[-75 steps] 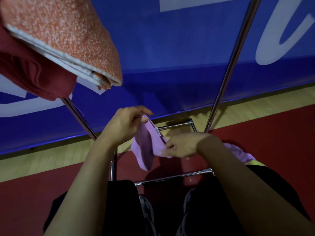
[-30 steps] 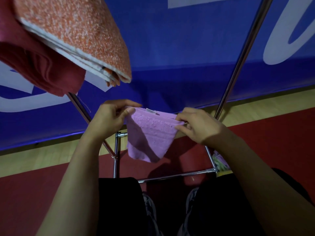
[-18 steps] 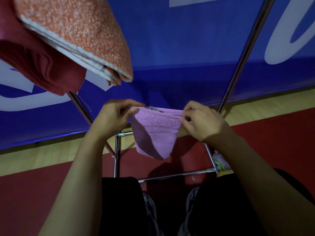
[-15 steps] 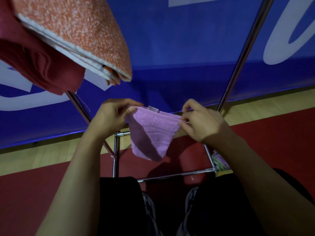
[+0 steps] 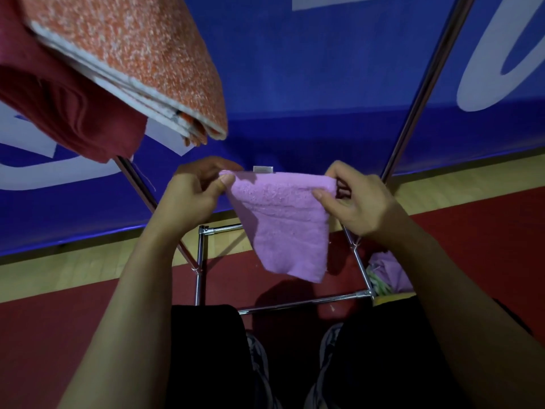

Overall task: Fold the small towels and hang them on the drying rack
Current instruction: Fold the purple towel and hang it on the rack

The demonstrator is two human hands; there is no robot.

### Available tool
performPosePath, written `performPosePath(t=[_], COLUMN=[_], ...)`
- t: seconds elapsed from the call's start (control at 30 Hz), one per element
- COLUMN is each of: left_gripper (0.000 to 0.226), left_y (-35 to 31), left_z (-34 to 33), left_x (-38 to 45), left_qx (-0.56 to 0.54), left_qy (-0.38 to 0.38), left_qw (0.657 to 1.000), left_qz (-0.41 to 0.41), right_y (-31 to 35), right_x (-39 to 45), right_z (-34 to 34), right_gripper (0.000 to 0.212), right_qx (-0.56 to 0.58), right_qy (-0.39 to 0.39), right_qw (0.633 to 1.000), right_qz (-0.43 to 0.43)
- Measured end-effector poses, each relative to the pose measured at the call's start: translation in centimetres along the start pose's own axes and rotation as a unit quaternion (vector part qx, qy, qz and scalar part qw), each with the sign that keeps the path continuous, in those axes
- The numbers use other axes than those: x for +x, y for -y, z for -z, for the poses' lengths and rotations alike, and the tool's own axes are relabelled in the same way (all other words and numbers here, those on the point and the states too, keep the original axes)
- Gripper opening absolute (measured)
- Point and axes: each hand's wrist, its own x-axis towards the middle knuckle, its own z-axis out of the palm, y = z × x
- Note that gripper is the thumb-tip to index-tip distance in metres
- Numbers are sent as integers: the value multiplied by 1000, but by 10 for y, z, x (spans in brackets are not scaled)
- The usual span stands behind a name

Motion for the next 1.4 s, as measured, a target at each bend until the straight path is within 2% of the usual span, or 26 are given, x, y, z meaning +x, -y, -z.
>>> performPosePath(t=[0.23,0.3,0.53,0.7,0.8,0.9,1.0,1.13,1.2,1.27,1.3,1.33,1.4], left_gripper=[31,31,25,25,25,21,17,22,21,21,22,21,23], left_y=[-14,-16,-24,-37,-43,-46,-48,-53,-56,-64,-68,-71,-74], left_z=[-11,-14,-33,-46,-56,-59,-61,-65,-62,-59,-58,-57,-55], left_x=[0,2,4,8,10,12,14,12,11,11,11,10,8], left_qx=[18,10,-98,-144,-212,-269,-342,-425,-515,-603,-617,-618,-617], left_qy=[48,43,0,-22,-26,-47,-50,-51,-30,12,22,24,18], left_qw=[998,998,995,986,964,936,906,863,807,733,716,713,714], left_qz=[-37,-34,26,85,161,223,243,270,289,315,325,330,330], right_y=[-9,-12,-3,-8,-12,-16,-18,-19,-21,-20,-19,-18,-12], right_x=[3,5,8,13,16,16,16,21,23,19,16,13,9], right_z=[6,9,9,1,-8,-13,-19,-24,-26,-29,-33,-37,-44], right_gripper=[22,19,18,25,24,22,19,26,38,69,86,96,99], right_qx=[181,233,291,418,428,435,441,470,503,534,544,549,553], right_qy=[-7,-20,-49,-112,-114,-119,-119,-136,-71,87,159,206,225], right_qw=[982,971,953,892,879,874,873,831,804,764,744,728,717], right_qz=[-47,-46,-74,-129,-176,-180,-173,-264,-310,-351,-353,-355,-360])
